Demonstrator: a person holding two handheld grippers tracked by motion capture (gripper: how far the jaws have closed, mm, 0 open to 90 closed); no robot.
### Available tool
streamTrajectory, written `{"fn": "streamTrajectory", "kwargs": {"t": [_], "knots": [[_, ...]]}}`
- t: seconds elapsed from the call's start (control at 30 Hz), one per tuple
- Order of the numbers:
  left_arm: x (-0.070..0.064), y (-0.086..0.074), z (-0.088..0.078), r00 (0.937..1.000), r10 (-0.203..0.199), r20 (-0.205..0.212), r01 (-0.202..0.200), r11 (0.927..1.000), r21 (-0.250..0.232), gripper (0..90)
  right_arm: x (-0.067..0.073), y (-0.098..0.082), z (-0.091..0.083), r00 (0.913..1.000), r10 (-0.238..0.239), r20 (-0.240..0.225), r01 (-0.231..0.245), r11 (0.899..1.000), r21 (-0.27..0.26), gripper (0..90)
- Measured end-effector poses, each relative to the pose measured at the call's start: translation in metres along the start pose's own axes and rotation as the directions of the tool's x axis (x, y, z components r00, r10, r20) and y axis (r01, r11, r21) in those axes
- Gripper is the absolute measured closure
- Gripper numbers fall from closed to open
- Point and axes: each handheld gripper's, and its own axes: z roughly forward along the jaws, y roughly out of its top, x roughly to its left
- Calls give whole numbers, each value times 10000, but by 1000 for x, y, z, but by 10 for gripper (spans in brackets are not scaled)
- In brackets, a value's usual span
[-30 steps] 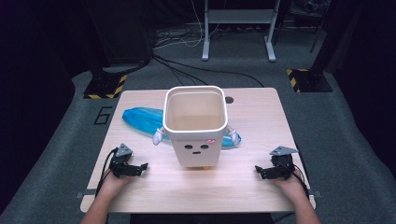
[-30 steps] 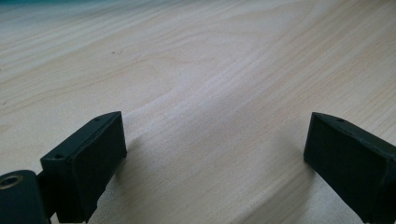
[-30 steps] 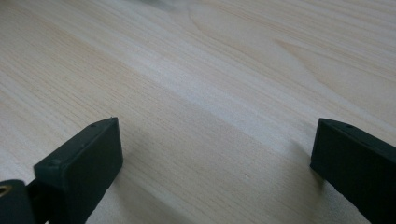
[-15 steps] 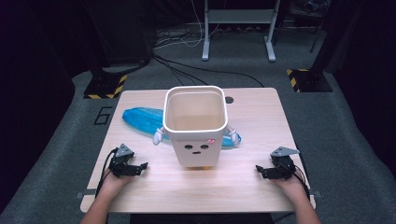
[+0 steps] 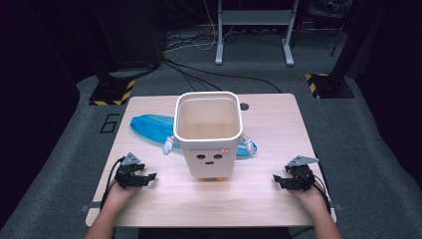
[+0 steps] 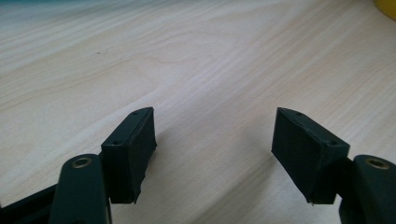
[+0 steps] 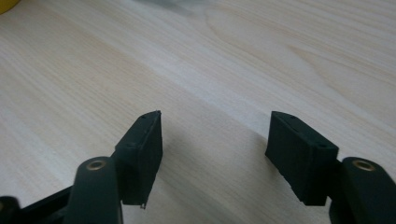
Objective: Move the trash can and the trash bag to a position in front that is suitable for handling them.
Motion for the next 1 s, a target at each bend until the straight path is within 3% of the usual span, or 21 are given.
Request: {"fn": "streamTrajectory", "kwargs": {"t": [0.23,0.37,0.6,0.83,1.0], "knots": [[-5,6,-10,9992,247,321,-248,9997,9,316,2,6,-2,9981,-62,-616,87,9991,412,387],[-6,10,-16,9984,363,437,-363,9993,-6,321,5,8,-3,9972,-256,-704,294,9981,537,394],[-10,20,-29,9943,322,1018,-312,9994,-114,366,10,17,-9,9925,-437,-1139,503,9972,562,399],[-19,32,-37,9891,817,1223,-831,9965,63,355,17,29,-18,9873,-608,-1465,726,9944,764,389],[-23,43,-44,9853,950,1422,-980,9951,144,349,25,42,-24,9798,-935,-1770,1102,9901,870,388]]}}
